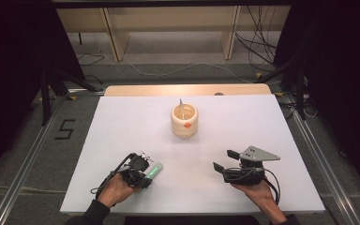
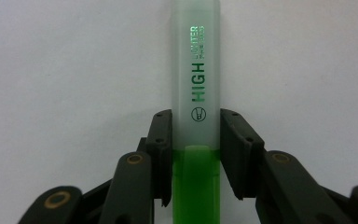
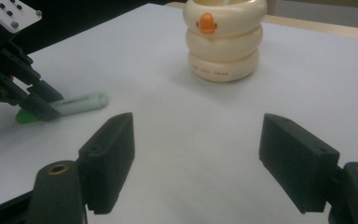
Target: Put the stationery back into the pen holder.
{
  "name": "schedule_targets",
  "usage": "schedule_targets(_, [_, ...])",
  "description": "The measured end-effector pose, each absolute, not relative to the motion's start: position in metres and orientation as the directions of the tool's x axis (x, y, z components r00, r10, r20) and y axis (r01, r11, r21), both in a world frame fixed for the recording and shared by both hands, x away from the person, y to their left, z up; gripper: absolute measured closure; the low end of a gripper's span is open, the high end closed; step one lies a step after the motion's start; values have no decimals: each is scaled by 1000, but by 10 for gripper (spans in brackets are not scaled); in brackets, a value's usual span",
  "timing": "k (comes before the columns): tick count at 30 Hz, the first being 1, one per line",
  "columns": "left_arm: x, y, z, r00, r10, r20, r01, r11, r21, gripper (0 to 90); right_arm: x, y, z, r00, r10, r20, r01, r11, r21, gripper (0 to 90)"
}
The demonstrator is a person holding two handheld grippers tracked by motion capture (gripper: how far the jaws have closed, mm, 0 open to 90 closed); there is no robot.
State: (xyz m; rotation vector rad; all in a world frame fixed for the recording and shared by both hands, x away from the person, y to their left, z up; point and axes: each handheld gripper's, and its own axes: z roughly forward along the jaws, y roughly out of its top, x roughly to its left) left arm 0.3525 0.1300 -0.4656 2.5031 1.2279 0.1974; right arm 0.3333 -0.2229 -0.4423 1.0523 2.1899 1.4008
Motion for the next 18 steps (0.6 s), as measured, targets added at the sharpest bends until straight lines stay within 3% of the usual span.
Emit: schedule_targets(18, [367,143,-454,636,759,-139,741,-551,384,664,332,-222,-441,-676,729,112,401,236,885,275])
